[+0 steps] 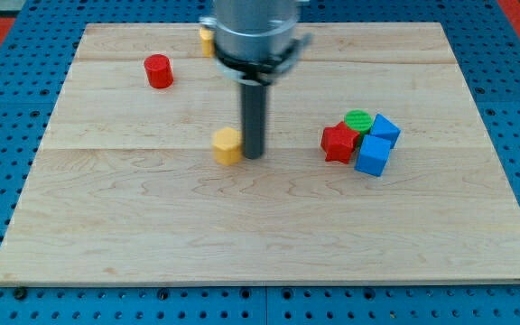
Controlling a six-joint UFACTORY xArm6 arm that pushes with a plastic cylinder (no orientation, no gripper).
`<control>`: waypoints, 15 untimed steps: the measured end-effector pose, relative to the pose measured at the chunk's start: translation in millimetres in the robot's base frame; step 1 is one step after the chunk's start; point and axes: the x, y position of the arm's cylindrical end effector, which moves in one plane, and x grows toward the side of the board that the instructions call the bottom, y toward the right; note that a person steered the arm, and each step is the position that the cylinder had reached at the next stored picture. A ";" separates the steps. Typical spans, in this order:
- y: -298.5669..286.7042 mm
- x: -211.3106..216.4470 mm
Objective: Place the yellow hexagon below the yellow heart
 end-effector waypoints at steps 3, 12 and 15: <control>-101.7 16.4; -95.9 -104.3; -22.7 -153.8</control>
